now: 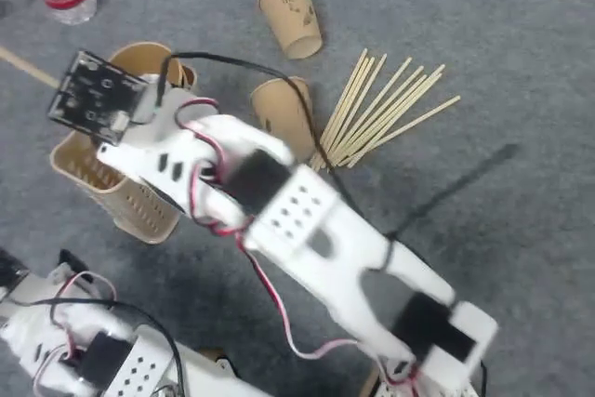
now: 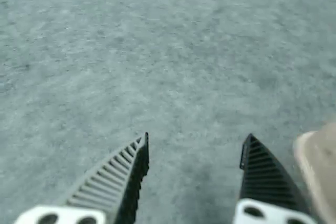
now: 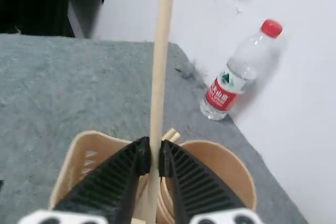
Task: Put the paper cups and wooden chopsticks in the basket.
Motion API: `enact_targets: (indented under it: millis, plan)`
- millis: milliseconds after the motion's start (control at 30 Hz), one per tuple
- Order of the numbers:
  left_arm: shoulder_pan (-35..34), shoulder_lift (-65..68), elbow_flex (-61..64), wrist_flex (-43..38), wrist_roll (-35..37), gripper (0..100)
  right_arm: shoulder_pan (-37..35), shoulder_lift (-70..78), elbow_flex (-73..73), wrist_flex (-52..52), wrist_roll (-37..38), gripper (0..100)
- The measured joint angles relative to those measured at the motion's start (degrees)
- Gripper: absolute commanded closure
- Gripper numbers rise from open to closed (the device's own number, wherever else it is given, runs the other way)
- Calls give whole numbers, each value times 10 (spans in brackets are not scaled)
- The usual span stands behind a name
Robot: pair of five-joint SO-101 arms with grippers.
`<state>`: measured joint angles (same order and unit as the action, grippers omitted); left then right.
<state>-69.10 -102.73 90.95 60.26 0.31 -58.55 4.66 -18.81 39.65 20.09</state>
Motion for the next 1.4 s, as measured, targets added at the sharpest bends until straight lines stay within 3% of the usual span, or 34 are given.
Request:
enact_targets:
  millis: [333, 700, 900, 1133, 1200, 1333, 1400]
  plan:
    - [41, 0, 4, 12, -6, 732, 11, 41, -2, -81, -42, 991]
    - [45, 0, 4, 14, -7, 760, -88, -5, -33, -78, -48, 991]
    - [45, 0, 4, 14, -7, 758, -84, 13, 30, -185, -48, 991]
    - [47, 0, 4, 18, -7, 758, -72, 62, 86, -241, -48, 988]
    - [47, 0, 4, 18, -7, 758, -66, 68, 87, -248, -49, 948]
    - [47, 0, 4, 18, -7, 758, -62, 69, 87, -245, -49, 721]
    - [47, 0, 4, 18, -7, 758, -62, 69, 87, -228, -52, 712]
